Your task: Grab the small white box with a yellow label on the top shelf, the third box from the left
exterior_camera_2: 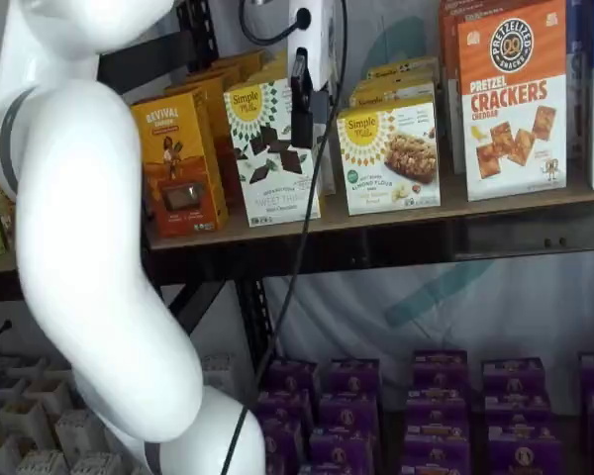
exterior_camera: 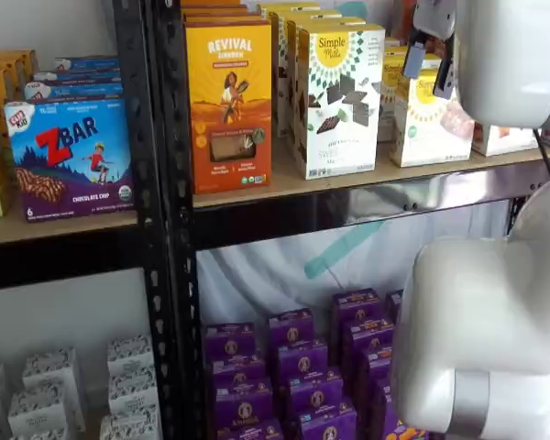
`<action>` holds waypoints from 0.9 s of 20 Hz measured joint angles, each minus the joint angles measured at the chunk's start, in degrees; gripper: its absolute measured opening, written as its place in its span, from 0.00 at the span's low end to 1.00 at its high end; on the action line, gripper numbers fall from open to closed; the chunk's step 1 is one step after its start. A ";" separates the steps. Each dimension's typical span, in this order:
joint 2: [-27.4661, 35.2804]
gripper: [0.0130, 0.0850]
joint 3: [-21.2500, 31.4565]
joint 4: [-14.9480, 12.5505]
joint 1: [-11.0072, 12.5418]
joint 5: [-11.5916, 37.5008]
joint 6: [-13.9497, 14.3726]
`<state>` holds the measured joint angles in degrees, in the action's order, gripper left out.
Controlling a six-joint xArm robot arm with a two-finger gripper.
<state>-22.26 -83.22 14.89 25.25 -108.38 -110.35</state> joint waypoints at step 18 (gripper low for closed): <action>0.77 1.00 -0.01 5.34 1.49 4.97 0.11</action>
<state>-21.49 -83.23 20.23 26.74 -103.42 -110.24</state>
